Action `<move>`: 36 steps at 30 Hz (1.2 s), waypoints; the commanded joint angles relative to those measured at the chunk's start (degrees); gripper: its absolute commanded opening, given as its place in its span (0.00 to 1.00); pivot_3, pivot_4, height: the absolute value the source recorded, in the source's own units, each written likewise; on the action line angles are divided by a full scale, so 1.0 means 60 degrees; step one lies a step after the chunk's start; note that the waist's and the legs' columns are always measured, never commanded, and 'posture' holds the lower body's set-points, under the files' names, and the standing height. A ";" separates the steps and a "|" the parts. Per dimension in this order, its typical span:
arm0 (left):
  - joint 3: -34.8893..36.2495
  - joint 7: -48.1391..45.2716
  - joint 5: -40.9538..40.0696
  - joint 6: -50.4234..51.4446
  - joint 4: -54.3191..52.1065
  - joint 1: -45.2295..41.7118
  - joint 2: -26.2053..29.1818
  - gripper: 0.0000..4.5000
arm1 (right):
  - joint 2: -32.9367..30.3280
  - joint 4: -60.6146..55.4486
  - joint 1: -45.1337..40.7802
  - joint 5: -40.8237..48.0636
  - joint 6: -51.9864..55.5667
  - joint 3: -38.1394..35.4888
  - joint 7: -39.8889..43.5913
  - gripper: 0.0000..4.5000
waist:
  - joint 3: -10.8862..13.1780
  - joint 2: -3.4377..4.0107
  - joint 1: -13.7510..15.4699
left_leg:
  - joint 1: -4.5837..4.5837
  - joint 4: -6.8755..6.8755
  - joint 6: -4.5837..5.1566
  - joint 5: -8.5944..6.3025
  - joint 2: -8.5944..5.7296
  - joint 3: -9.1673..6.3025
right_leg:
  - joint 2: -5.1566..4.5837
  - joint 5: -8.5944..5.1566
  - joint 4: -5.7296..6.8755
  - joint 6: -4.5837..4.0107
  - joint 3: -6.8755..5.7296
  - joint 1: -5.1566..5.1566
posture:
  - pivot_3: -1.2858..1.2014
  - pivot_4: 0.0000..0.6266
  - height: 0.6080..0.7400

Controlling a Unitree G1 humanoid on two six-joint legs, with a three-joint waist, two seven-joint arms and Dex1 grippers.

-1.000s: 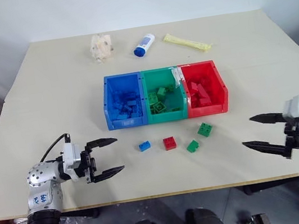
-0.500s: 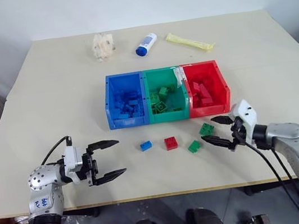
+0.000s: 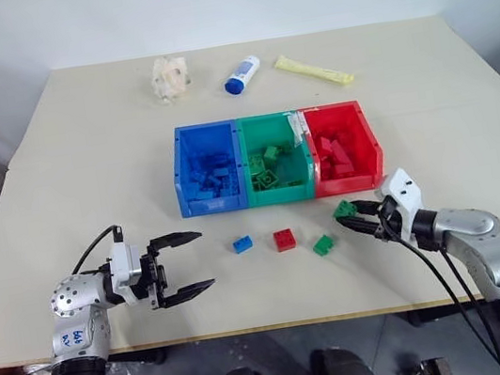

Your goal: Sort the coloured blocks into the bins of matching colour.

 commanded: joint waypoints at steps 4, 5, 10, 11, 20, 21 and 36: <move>-0.0042 0.0002 -0.0046 -0.0042 -0.0110 -0.0025 -0.0030 1.00 | -0.0501 -0.1596 -0.0894 0.0748 0.0868 -0.0238 0.0180 0.33 | 0.0000 0.0000 -0.0049 | 0.0000 0.0000 0.0000 0.0000 0.0001 0.0000 | 0.0000 0.0000 -0.0001 0.0000 0.0002 0.0000 | 0.52 0.24 1.00; -0.0053 -0.0004 -0.0037 -0.0055 -0.0086 -0.0049 -0.0043 1.00 | -0.0485 -0.1531 -0.1197 0.0722 0.0876 -0.0150 0.0173 0.33 | 0.0000 0.0000 -0.0068 | 0.0001 0.0000 0.0000 0.0000 0.0002 0.0000 | 0.0000 0.0000 -0.0002 0.0000 0.0003 0.0000 | 0.52 0.24 1.00; -0.0115 -0.0022 -0.0029 -0.0095 0.0043 -0.0216 -0.0095 1.00 | 0.0081 -0.0409 -0.3079 0.0281 0.0502 0.0521 0.0113 0.33 | 0.0001 0.0002 -0.0082 | 0.0001 0.0000 -0.0001 0.0000 0.0004 0.0002 | 0.0001 0.0000 -0.0001 -0.0001 0.0004 -0.0007 | 0.52 0.24 1.00; -0.0125 -0.0030 -0.0032 -0.0100 0.0055 -0.0230 -0.0102 1.00 | 0.0275 -0.0012 -0.3474 0.0151 0.0357 0.0662 0.0074 0.33 | 0.0001 0.0002 -0.0079 | 0.0001 0.0000 -0.0001 0.0000 0.0004 0.0003 | 0.0001 0.0000 0.0000 0.0000 0.0004 -0.0007 | 0.52 0.24 1.00; -0.0235 0.0162 0.0012 -0.0155 -0.0090 -0.0265 -0.0294 1.00 | 0.1367 0.2735 -0.5144 -0.0825 -0.1286 0.1301 0.0205 0.83 | 0.0002 0.0001 -0.0067 | -0.0011 -0.0001 0.0001 -0.0001 -0.0016 -0.0021 | -0.0005 0.0000 0.0016 0.0000 -0.0010 -0.0012 | 0.52 0.24 1.00; -0.0237 0.0175 0.0010 -0.0157 -0.0111 -0.0245 -0.0297 1.00 | 0.1369 0.2726 -0.5138 -0.0825 -0.1325 0.1283 0.0238 0.92 | 0.0002 0.0001 -0.0080 | -0.0012 -0.0001 0.0001 -0.0001 -0.0018 -0.0020 | -0.0006 0.0000 0.0016 0.0000 -0.0010 -0.0013 | 0.52 0.24 1.00; -0.0322 -0.0156 0.0038 -0.0292 0.0527 -0.0648 -0.0381 1.00 | -0.2021 -0.1543 -0.0330 0.1460 0.0154 -0.0866 0.2853 1.00 | 0.0006 -0.0006 0.0060 | -0.0017 -0.0003 0.0002 -0.0001 -0.0016 -0.0021 | -0.0005 0.0001 -0.0007 0.0001 -0.0020 0.0001 | 0.52 0.24 1.00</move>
